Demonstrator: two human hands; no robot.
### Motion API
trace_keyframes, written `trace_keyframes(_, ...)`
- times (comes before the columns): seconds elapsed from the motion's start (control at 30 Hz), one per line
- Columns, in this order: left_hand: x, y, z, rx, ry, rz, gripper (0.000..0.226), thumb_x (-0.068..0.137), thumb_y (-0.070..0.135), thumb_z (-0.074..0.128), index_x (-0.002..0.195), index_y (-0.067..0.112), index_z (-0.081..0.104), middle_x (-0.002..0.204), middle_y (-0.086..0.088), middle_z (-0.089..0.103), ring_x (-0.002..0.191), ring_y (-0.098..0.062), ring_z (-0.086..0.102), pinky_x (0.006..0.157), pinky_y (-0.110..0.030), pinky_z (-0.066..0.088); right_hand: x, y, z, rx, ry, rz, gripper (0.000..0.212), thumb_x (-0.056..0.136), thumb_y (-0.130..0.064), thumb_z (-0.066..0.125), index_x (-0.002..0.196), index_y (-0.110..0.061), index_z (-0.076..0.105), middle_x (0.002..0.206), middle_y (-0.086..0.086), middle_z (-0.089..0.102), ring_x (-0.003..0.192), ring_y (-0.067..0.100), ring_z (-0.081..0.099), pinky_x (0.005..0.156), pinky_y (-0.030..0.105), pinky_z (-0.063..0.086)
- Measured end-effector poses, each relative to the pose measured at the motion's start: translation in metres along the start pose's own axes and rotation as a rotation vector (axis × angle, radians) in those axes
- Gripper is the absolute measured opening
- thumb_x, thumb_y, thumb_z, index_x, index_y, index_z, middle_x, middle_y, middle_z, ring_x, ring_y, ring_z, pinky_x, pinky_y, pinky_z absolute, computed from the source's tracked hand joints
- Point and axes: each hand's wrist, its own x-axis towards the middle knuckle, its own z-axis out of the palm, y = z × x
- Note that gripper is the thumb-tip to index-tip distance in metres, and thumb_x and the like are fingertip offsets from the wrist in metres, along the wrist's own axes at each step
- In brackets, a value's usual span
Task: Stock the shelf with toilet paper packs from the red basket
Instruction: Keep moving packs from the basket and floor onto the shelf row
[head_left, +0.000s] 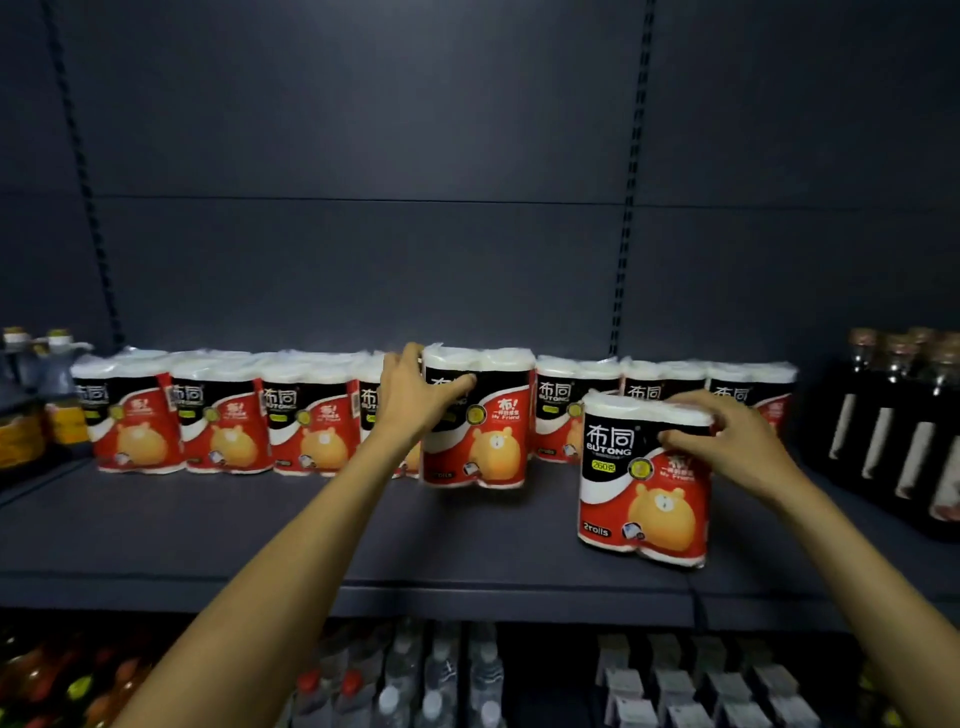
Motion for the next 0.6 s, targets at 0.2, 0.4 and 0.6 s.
trace_keyframes(0.2, 0.025, 0.001, 0.057, 0.225, -0.011, 0.014, 0.058, 0.078, 0.051, 0.070, 0.114, 0.010, 0.052, 0.116, -0.008, 0.050, 0.105, -0.029, 0.055, 0.077, -0.037, 0.043, 0.019, 0.029, -0.007, -0.006, 0.038, 0.023, 0.043, 0.072, -0.040, 0.078, 0.112, -0.040, 0.063, 0.123, -0.005, 0.060, 0.110, 0.015, 0.056, 0.089, 0.037, 0.049)
trace_keyframes(0.4, 0.041, -0.008, 0.085, 0.374, 0.019, 0.020, 0.067, 0.081, 0.052, 0.066, 0.128, 0.008, 0.051, 0.123, -0.011, 0.053, 0.116, -0.031, 0.049, 0.084, -0.040, 0.044, 0.039, 0.044, -0.004, 0.002, 0.039, 0.022, 0.043, 0.072, -0.041, 0.078, 0.112, -0.041, 0.063, 0.124, -0.004, 0.058, 0.113, 0.017, 0.055, 0.092, 0.040, 0.049)
trace_keyframes(0.6, 0.045, -0.017, 0.095, 0.365, -0.003, 0.000, 0.065, 0.084, 0.046, 0.067, 0.127, 0.000, 0.048, 0.121, -0.018, 0.053, 0.109, -0.035, 0.055, 0.083, -0.040, 0.046, 0.052, 0.051, 0.010, 0.003, 0.047, 0.018, 0.044, 0.073, -0.038, 0.077, 0.114, -0.040, 0.062, 0.126, -0.003, 0.057, 0.114, 0.017, 0.054, 0.086, 0.036, 0.048)
